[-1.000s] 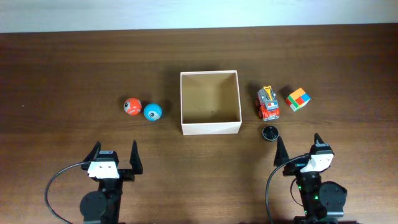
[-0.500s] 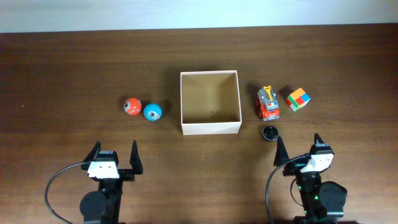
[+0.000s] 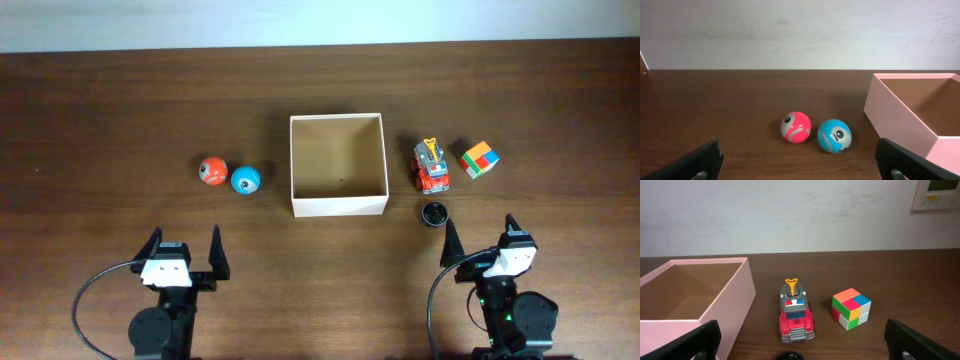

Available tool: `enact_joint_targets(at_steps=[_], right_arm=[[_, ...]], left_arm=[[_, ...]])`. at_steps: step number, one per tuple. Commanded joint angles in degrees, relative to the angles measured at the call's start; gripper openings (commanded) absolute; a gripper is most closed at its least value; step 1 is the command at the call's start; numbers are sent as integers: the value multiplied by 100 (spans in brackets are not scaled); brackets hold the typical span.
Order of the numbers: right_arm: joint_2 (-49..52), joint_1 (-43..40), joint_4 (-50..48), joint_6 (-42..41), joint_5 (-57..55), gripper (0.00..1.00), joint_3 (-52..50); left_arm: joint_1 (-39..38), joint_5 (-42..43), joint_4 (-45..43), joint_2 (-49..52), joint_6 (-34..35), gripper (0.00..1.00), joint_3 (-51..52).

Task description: Pack container

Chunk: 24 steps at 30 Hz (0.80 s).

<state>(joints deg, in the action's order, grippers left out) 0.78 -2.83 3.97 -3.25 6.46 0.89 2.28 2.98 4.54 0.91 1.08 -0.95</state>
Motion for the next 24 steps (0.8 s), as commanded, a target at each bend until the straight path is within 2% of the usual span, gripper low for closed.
enact_joint_targets(at_steps=[1,17,24], right_arm=[[-59,57,2,-44,-94,99,-57],[-59,57,2,-48,-79,99,-57],[-59,57,-562,-46,1054,99,-57]], left_arm=[[24,-42,0,-13,-72,99,44],[24,-42,0,-13,-72,99,44],[24,-42,0,-13,-72,99,44]])
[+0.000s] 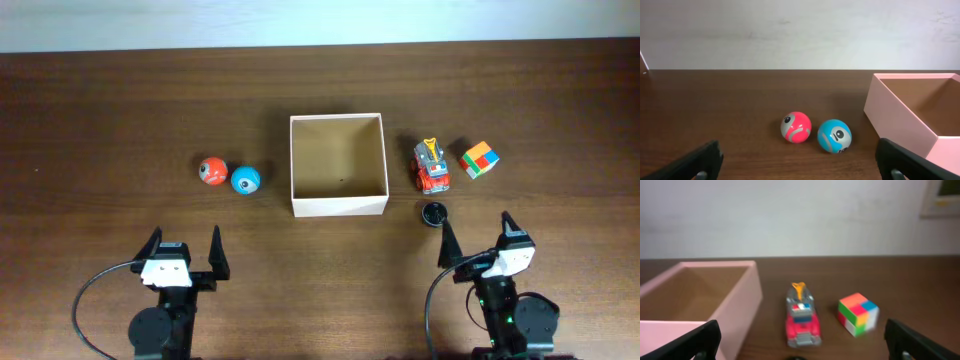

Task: Pack container
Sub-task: 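Move the right gripper over the red toy truck and lower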

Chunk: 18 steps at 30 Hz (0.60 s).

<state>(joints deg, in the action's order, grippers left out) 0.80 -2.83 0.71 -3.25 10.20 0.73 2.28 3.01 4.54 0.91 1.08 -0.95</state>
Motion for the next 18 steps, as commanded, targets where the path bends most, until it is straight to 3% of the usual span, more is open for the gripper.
enact_joint_targets(at_steps=[1,5,10,18], right_arm=[[-61,57,-372,-46,817,99,-39],[-42,57,-824,-96,1191,99,149],[518,57,-428,-129,929,99,920],[3370,57,737,638,660,99,3080]], left_arm=[[24,-42,0,-13,-72,99,44],[24,-44,0,-13,-72,99,44],[24,-44,0,-13,-72,99,44],[24,-44,0,-13,-72,99,44]])
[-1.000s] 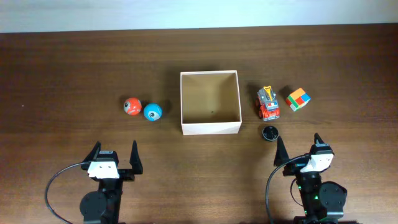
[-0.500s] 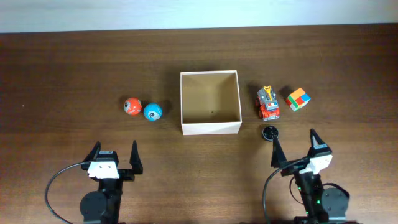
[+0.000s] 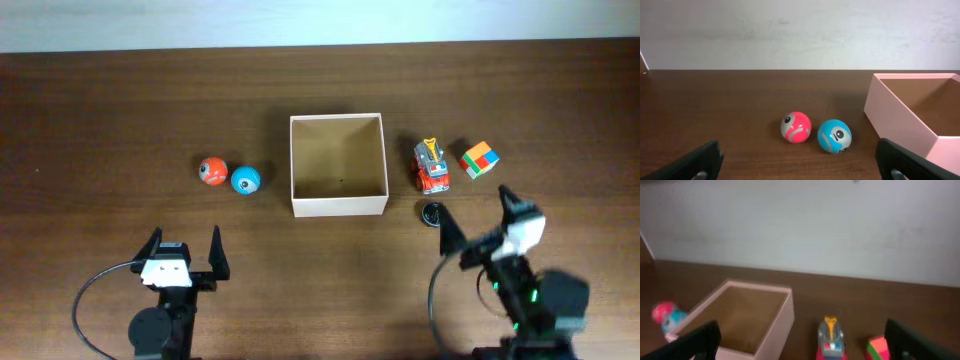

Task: Pack container
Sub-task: 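Move the right gripper over the red toy truck and lower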

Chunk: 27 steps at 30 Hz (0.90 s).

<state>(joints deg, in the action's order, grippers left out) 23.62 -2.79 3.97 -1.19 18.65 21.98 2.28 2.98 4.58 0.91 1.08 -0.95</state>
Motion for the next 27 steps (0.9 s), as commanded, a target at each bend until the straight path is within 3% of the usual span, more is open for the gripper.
enact_joint_targets(at_steps=[1,9,12,18,27], right_arm=[[1513,52,699,494,-275,99,1325],[5276,52,4658,573,-890,99,5370],[6282,52,5386,570,-903,99,6371],[7709,55,6035,566,-879,99,7453],[8537,195,5971,529,-1198,99,7469]], left_arm=[[24,-42,-4,-13,-72,99,44],[24,-42,-4,-13,-72,99,44],[24,-42,-4,-13,-72,99,44],[24,-42,-4,-13,-72,99,44],[24,-42,-4,-13,-72,99,44]])
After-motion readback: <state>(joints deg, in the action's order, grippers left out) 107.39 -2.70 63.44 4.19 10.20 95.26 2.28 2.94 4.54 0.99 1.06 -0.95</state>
